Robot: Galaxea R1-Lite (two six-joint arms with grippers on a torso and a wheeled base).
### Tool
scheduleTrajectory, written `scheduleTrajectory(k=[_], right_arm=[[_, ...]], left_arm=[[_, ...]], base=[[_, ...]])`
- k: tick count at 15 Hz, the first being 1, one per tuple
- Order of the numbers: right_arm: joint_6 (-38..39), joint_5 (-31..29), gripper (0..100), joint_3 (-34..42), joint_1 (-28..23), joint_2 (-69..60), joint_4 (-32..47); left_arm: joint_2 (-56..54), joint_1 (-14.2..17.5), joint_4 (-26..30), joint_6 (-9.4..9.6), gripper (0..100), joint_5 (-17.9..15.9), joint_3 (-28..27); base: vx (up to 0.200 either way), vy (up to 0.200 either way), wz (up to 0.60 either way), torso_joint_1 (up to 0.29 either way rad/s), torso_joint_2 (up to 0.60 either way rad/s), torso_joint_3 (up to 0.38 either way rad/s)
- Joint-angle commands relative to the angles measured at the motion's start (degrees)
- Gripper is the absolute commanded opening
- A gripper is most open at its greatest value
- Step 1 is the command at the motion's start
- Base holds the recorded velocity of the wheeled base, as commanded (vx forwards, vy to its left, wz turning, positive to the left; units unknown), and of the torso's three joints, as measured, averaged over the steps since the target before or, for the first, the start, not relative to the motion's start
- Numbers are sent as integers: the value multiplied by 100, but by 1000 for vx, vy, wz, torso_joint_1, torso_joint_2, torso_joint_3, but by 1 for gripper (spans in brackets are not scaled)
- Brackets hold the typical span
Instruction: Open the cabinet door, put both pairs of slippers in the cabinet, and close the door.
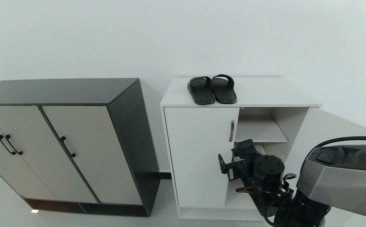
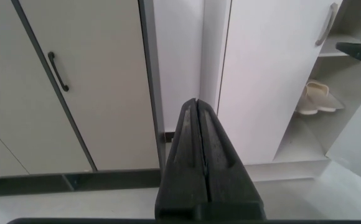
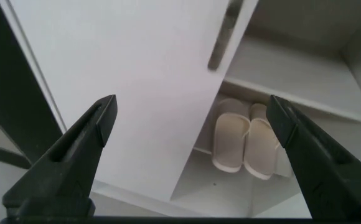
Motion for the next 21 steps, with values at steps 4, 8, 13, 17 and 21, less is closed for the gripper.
scheduleTrajectory(k=[4, 8, 13, 17, 21], right_arm=[[-180, 94, 100, 66, -102, 151, -214], [-232, 296, 100, 75, -110, 186, -214], [-294, 278, 100, 66, -119, 257, -223], [-355, 551, 100, -22, -207, 248, -250], [-663, 516, 100, -382, -251, -77, 40]], left_arm=[[-1, 2, 0, 2, 0, 1, 0], [-1, 2, 0, 2, 0, 1, 0], [-1, 2, 0, 2, 0, 1, 0], [-1, 2, 0, 2, 0, 1, 0], [-1, 2, 9, 2, 0, 1, 0]], base=[[0, 0, 0, 88, -211, -128], [0, 0, 0, 0, 0, 0], [0, 0, 0, 10, -15, -12], [0, 0, 0, 176, -416, -240], [0, 0, 0, 82, -168, -91]])
